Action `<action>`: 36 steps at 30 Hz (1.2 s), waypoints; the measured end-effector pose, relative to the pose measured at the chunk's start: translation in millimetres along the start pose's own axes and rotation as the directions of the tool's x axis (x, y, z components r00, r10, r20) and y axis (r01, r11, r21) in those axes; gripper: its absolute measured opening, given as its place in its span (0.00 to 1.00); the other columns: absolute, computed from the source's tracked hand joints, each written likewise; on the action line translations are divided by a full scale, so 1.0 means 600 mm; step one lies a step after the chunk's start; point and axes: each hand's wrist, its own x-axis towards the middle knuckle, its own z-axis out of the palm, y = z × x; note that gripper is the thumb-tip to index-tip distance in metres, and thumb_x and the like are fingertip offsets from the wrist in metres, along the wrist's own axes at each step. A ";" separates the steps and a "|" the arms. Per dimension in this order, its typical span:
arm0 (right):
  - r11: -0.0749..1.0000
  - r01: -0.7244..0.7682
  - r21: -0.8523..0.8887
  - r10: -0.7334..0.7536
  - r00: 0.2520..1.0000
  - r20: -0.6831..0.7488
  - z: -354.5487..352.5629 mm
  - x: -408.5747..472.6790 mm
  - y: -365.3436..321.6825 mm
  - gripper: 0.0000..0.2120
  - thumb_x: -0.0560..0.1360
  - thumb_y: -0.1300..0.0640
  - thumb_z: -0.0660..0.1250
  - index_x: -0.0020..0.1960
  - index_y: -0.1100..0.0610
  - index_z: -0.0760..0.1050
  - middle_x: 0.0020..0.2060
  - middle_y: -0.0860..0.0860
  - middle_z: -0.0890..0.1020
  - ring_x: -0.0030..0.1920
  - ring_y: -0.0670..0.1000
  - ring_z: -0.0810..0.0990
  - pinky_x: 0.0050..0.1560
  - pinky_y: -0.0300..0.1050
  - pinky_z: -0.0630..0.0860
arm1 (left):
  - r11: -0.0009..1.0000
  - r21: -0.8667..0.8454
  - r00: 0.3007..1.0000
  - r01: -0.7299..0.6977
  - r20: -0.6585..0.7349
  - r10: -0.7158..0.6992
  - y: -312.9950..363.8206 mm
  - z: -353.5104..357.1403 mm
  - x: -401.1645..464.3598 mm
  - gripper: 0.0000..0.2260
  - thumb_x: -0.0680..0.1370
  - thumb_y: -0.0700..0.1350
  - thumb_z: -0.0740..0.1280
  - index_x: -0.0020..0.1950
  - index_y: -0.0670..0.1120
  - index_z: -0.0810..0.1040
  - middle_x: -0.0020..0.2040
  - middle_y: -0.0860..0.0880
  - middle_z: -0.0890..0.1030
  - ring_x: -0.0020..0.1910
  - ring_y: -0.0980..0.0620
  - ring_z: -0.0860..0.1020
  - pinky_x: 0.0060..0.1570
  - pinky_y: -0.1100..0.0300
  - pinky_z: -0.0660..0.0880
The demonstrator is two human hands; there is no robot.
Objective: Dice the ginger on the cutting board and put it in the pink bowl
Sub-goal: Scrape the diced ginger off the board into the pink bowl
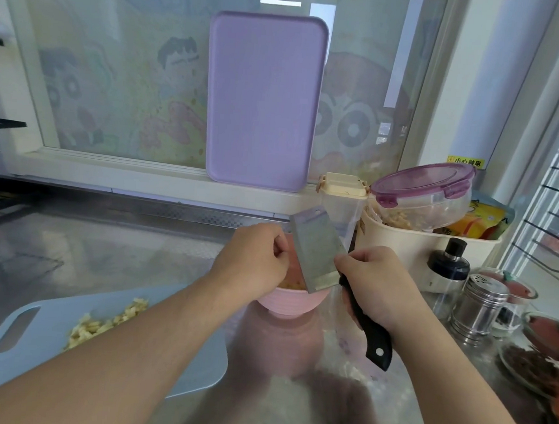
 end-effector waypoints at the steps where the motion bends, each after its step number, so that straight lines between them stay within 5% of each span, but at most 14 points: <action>1: 1.000 -0.002 0.005 0.002 1.000 -0.001 0.000 0.000 0.000 0.18 0.81 0.58 0.63 0.44 0.75 0.74 0.24 0.61 0.76 0.22 0.54 0.71 0.25 0.40 0.68 | 1.000 0.007 1.000 0.007 0.005 -0.007 0.000 -0.002 -0.001 0.06 0.76 0.43 0.69 0.41 0.52 0.82 0.38 0.58 0.83 0.43 0.55 0.82 0.48 0.51 0.82; 11: 0.999 -0.017 0.040 0.018 1.000 -0.012 0.002 0.001 0.004 0.18 0.81 0.56 0.63 0.47 0.73 0.77 0.26 0.60 0.78 0.24 0.54 0.73 0.27 0.42 0.70 | 1.000 0.025 0.995 -0.011 0.097 0.009 -0.004 -0.014 -0.008 0.08 0.77 0.39 0.71 0.47 0.52 0.86 0.39 0.59 0.84 0.42 0.60 0.83 0.49 0.56 0.82; 15: 0.998 -0.013 0.057 0.014 1.000 -0.017 0.003 0.001 0.005 0.18 0.82 0.55 0.63 0.46 0.72 0.78 0.25 0.59 0.77 0.23 0.54 0.72 0.27 0.42 0.69 | 1.000 0.000 0.997 -0.030 0.076 0.030 0.000 -0.018 -0.014 0.06 0.79 0.45 0.71 0.45 0.53 0.86 0.37 0.59 0.84 0.40 0.62 0.82 0.43 0.61 0.79; 23: 0.994 0.003 0.110 0.001 0.999 -0.037 0.003 0.001 0.005 0.19 0.82 0.56 0.63 0.44 0.73 0.74 0.25 0.61 0.76 0.21 0.54 0.71 0.27 0.44 0.69 | 0.994 -0.103 0.999 0.025 -0.045 -0.029 -0.001 -0.035 -0.019 0.29 0.80 0.65 0.54 0.47 0.44 0.84 0.41 0.47 0.86 0.45 0.46 0.84 0.52 0.46 0.80; 27: 0.991 -0.012 0.135 0.018 0.999 -0.039 0.007 -0.001 0.006 0.19 0.82 0.56 0.63 0.45 0.74 0.75 0.25 0.62 0.76 0.22 0.54 0.71 0.27 0.45 0.69 | 0.998 -0.055 0.999 -0.035 -0.035 0.033 -0.002 -0.034 -0.016 0.16 0.84 0.54 0.64 0.47 0.47 0.85 0.41 0.51 0.86 0.44 0.50 0.83 0.51 0.51 0.80; 29: 0.989 -0.018 0.145 0.024 0.999 -0.037 0.006 -0.001 0.007 0.19 0.82 0.57 0.63 0.45 0.74 0.75 0.25 0.62 0.76 0.22 0.54 0.70 0.26 0.43 0.68 | 0.996 -0.065 0.998 -0.055 -0.017 0.054 0.000 -0.028 -0.016 0.04 0.80 0.47 0.72 0.51 0.52 0.87 0.43 0.56 0.87 0.42 0.61 0.82 0.50 0.64 0.78; 31: 0.988 -0.021 0.154 0.027 0.999 -0.036 0.005 0.000 0.007 0.19 0.82 0.57 0.64 0.45 0.74 0.75 0.25 0.61 0.76 0.22 0.54 0.70 0.26 0.43 0.68 | 0.995 -0.075 0.998 -0.058 -0.015 0.057 0.001 -0.022 -0.016 0.06 0.78 0.44 0.75 0.52 0.55 0.87 0.41 0.62 0.85 0.41 0.68 0.80 0.45 0.73 0.74; 33: 0.986 -0.022 0.166 0.028 0.999 -0.033 0.003 0.001 0.008 0.19 0.81 0.56 0.64 0.45 0.74 0.76 0.25 0.61 0.76 0.22 0.54 0.71 0.27 0.44 0.69 | 0.996 -0.065 0.998 -0.062 -0.016 0.061 0.002 -0.018 -0.015 0.04 0.79 0.47 0.74 0.46 0.54 0.87 0.38 0.62 0.85 0.40 0.67 0.81 0.44 0.69 0.76; 36: 0.982 -0.018 0.187 0.025 0.999 -0.035 0.002 0.001 0.008 0.18 0.82 0.56 0.64 0.46 0.74 0.76 0.26 0.62 0.76 0.23 0.55 0.72 0.27 0.45 0.69 | 0.998 -0.032 0.998 -0.055 -0.009 0.055 0.006 -0.018 -0.017 0.13 0.83 0.49 0.66 0.42 0.49 0.85 0.38 0.58 0.86 0.39 0.63 0.81 0.42 0.62 0.76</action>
